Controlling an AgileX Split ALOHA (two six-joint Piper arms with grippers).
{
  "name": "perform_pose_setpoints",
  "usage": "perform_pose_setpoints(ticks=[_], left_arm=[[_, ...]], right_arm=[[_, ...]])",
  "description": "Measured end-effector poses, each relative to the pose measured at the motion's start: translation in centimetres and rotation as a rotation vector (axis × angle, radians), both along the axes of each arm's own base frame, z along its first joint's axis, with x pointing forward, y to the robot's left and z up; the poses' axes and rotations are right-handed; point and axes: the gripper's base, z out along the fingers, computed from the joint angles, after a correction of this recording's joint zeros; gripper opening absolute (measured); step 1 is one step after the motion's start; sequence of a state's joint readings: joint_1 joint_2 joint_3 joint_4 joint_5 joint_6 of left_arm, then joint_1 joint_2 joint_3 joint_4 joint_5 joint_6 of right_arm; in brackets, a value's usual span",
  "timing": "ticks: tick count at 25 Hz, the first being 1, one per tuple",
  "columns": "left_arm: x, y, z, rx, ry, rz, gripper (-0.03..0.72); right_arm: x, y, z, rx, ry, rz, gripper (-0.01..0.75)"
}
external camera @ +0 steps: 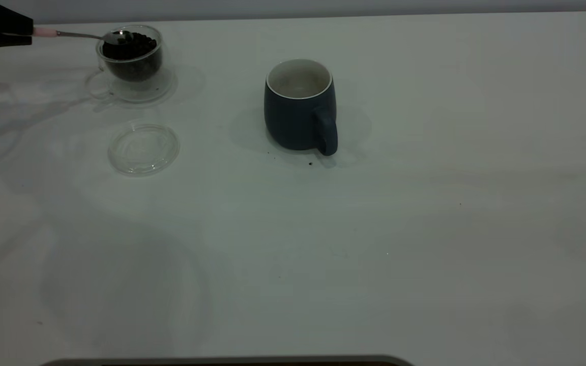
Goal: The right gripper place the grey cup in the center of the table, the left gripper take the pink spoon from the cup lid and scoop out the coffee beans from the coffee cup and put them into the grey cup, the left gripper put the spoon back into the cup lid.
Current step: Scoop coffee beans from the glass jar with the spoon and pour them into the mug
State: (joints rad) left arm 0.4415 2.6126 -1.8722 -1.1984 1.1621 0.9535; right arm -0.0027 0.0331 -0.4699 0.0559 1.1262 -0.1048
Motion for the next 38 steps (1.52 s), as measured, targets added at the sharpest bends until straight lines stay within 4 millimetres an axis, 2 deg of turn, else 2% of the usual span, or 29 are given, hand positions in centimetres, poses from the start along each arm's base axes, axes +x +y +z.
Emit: perform_pose_setpoints(ticks=[14, 21, 38], left_arm=[[0.9, -2.2, -0.7, 0.128, -0.065, -0.071, 0.125], [0.8, -2.8, -0.7, 0.114, -0.041, -0.092, 0.125], [0.7, -2.5, -0.6, 0.052, 0.079, -0.019, 0.125]], right_arm=[[0.0, 0.0, 0.0, 0.0, 0.0, 0.0, 0.587], [0.0, 0.0, 0.0, 0.0, 0.0, 0.0, 0.587], [0.0, 0.0, 0.0, -0.001, 0.0, 0.001, 0.587]])
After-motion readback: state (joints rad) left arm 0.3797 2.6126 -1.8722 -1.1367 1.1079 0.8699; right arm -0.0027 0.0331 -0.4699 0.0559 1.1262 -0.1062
